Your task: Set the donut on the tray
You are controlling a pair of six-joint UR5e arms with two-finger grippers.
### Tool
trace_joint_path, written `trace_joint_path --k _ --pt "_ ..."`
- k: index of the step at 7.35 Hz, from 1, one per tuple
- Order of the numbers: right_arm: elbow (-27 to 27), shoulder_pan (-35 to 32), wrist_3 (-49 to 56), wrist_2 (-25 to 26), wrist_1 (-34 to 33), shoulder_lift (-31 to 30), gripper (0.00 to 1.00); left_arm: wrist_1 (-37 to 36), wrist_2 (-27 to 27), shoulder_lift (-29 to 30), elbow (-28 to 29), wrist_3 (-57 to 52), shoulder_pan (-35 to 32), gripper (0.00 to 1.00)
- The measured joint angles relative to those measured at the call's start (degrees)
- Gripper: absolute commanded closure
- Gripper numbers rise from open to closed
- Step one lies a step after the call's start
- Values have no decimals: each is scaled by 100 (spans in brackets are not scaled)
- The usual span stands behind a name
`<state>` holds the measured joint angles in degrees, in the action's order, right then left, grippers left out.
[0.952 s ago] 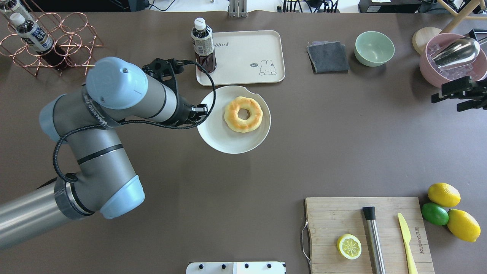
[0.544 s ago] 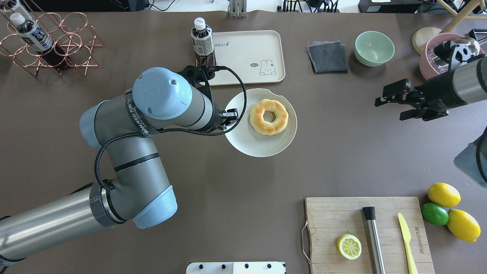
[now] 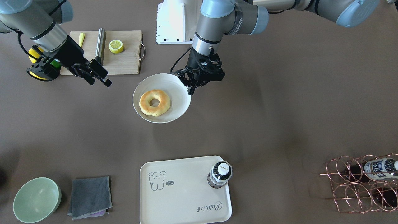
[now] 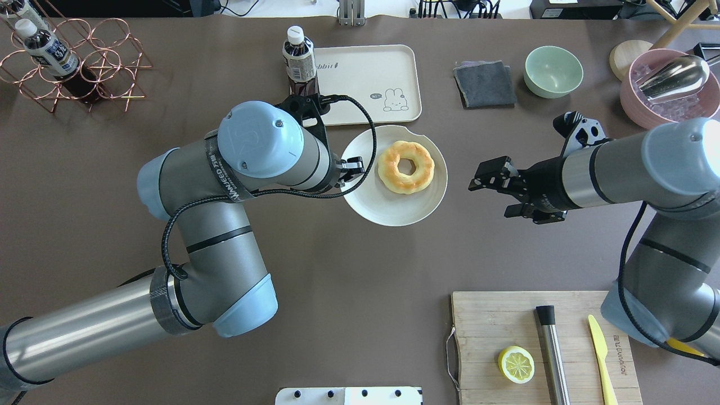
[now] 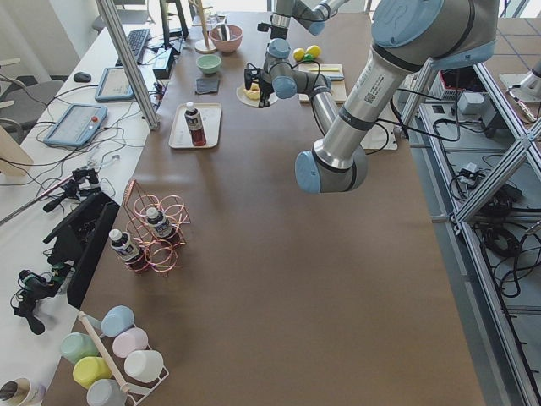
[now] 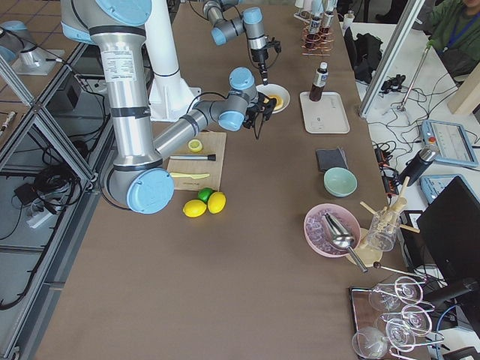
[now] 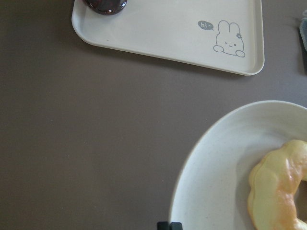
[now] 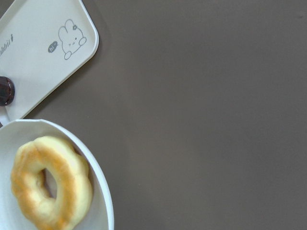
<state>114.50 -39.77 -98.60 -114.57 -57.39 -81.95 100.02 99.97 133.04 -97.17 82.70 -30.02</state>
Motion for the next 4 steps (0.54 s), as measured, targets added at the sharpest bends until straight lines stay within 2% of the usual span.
trace_joint_path --k 1,2,4 --pt "38 347 -280 386 -27 95 31 -10 -10 25 4 4 3 100" --pt "59 639 -563 748 -101 208 35 -15 -37 34 5 3 5 100" --pt "70 962 -963 1210 -164 383 36 -17 -87 21 -3 1 17 100"
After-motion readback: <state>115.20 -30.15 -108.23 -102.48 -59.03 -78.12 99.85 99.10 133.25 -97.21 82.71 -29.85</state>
